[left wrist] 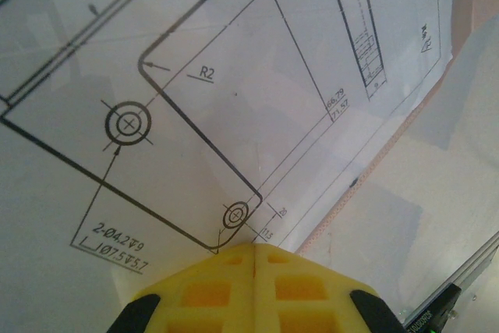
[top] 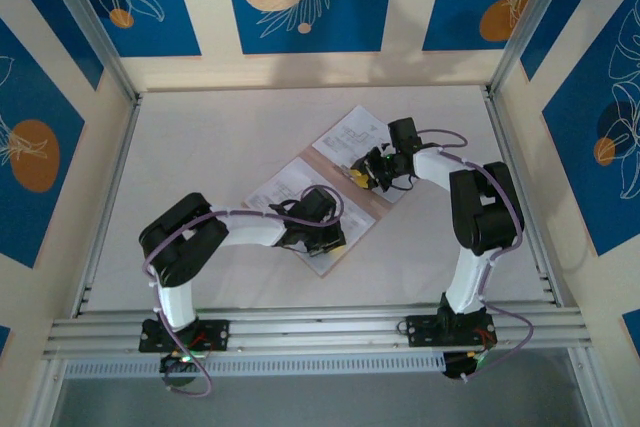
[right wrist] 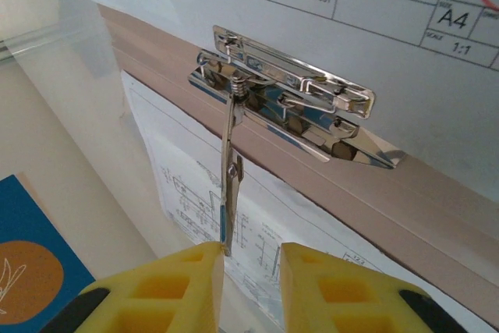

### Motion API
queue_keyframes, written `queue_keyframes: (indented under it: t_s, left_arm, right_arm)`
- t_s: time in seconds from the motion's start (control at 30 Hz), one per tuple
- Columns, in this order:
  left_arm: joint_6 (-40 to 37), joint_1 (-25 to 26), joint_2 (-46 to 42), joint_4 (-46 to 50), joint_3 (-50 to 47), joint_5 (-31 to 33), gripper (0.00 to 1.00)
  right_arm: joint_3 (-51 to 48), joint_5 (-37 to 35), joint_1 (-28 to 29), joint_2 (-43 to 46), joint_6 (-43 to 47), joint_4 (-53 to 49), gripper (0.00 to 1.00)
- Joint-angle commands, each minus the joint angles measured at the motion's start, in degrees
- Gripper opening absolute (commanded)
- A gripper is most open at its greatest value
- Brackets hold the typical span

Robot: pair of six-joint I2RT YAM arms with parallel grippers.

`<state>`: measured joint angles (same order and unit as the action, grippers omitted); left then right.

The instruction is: Put the files into the folder

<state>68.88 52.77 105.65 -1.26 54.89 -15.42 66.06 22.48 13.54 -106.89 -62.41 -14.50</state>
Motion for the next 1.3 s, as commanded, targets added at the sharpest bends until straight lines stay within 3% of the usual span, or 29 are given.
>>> queue_keyframes:
  t_s: [0.0, 0.67, 0.93, 1.27]
  left_arm:
    - [-0.06, 0.69, 0.99, 0.56, -0.36, -0.41, 0.00]
    - [-0.13, 0.71, 0.70, 1.06, -0.39, -0.45, 0.00]
    - [0.49, 0.66, -0.12, 0.93, -1.16, -0.05, 0.00]
    - [3.58, -0.13, -5.21, -0.33, -8.64, 0.47, 0.00]
  right_arm:
    - [0.47, -0.16, 0.04, -1.01, 0.89, -1.41, 0.26]
    - [1.30, -0.51, -0.49, -2.09, 0.61, -0.43, 0.15]
    - [0.83, -0.84, -0.73, -2.75, 1.23, 0.44, 0.03]
    - [-6.59, -2.15, -2.27, -0.99, 2.01, 4.17, 0.00]
